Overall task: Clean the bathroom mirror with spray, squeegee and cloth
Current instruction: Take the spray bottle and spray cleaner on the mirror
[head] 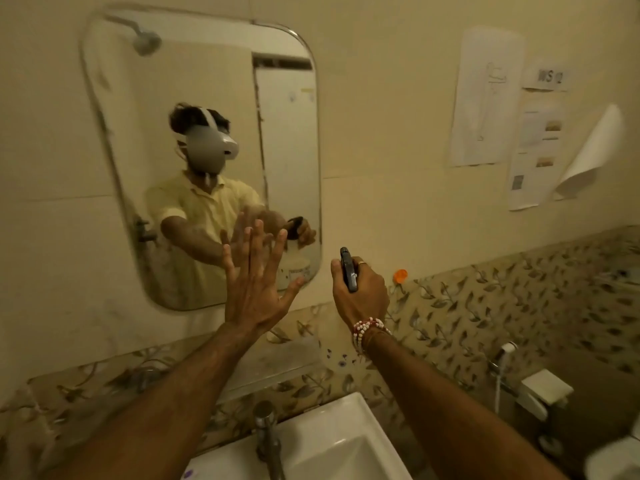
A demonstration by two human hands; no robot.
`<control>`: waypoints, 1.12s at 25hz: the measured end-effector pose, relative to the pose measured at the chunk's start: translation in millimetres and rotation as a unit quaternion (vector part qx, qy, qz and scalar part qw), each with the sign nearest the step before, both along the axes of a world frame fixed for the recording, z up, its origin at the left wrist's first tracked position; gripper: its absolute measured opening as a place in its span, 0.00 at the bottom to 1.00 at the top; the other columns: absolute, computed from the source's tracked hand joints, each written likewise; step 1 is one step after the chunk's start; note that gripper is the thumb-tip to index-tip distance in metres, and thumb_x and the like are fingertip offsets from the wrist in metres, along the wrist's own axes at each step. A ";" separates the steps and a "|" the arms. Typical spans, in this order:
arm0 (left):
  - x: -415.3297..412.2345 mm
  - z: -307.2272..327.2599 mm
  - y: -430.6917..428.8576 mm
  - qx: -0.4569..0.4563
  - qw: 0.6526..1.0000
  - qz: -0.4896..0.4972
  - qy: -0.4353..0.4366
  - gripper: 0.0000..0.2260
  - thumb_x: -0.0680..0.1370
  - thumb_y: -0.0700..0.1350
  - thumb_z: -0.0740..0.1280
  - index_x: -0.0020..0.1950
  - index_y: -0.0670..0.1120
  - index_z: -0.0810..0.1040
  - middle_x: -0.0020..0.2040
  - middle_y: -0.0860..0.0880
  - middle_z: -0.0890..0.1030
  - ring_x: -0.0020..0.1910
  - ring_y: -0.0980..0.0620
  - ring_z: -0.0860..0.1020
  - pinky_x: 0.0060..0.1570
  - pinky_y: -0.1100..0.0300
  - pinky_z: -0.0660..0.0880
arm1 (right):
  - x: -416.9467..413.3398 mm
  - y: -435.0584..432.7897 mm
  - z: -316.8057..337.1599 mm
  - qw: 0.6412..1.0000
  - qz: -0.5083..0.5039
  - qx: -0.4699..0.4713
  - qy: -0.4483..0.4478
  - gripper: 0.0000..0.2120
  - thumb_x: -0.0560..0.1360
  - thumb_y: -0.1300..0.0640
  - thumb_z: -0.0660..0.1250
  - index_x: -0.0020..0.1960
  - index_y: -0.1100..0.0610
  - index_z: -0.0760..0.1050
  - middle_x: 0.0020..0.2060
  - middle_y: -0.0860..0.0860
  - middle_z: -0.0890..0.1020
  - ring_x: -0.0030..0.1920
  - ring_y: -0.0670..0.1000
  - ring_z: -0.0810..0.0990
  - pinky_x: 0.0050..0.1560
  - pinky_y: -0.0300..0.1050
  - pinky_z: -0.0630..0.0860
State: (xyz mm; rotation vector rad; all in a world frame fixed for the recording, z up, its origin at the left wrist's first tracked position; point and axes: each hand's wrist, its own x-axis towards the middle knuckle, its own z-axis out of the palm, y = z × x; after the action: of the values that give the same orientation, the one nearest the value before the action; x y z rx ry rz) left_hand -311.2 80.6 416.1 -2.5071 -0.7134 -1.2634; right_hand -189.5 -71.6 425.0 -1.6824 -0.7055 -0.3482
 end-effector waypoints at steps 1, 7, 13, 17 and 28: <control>16.2 -6.6 -7.0 -0.007 1.000 -0.015 0.005 0.39 0.80 0.70 0.54 0.86 0.55 0.48 0.86 0.44 0.39 0.85 0.45 0.39 0.78 0.28 0.43 | 12.5 -9.2 -5.1 1.000 -0.015 -0.002 0.002 0.15 0.77 0.38 0.64 0.42 0.48 0.77 0.30 0.44 0.78 0.32 0.50 0.78 0.34 0.47 0.76; 119.3 -38.6 -54.8 -0.039 0.994 -0.094 0.044 0.38 0.80 0.70 0.53 0.86 0.56 0.45 0.86 0.45 0.38 0.85 0.44 0.40 0.78 0.30 0.41 | 107.1 -66.1 -35.4 0.995 -0.101 -0.022 0.011 0.16 0.77 0.37 0.64 0.42 0.48 0.76 0.30 0.43 0.77 0.31 0.48 0.77 0.33 0.44 0.74; 226.7 -87.9 -102.2 -0.077 0.982 -0.152 0.079 0.38 0.81 0.69 0.55 0.86 0.55 0.45 0.86 0.44 0.38 0.85 0.44 0.40 0.79 0.32 0.40 | 198.0 -102.7 -85.1 0.988 -0.133 -0.084 -0.008 0.22 0.75 0.35 0.66 0.52 0.53 0.78 0.34 0.44 0.76 0.35 0.51 0.80 0.36 0.48 0.79; 278.1 -147.9 -133.4 -0.113 0.968 -0.194 0.109 0.38 0.81 0.66 0.56 0.86 0.55 0.45 0.86 0.45 0.38 0.85 0.45 0.40 0.80 0.38 0.36 | 238.9 -119.6 -144.9 0.982 -0.124 -0.139 0.022 0.28 0.73 0.34 0.70 0.58 0.57 0.78 0.45 0.54 0.82 0.45 0.57 0.81 0.43 0.49 0.78; 303.1 -349.7 -116.0 -0.192 0.918 -0.192 0.290 0.37 0.82 0.66 0.55 0.86 0.53 0.43 0.86 0.44 0.40 0.85 0.43 0.43 0.79 0.33 0.49 | 270.3 -132.9 -347.6 0.950 -0.028 -0.234 0.206 0.40 0.65 0.41 0.80 0.70 0.58 0.70 0.58 0.55 0.80 0.56 0.55 0.79 0.49 0.40 0.71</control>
State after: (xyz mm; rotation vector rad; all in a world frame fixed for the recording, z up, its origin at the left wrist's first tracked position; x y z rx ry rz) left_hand -8.1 -35.4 66.4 -3.2265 -0.3526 -0.4103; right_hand 80.7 -204.4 77.4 -2.1408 -0.4441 0.1497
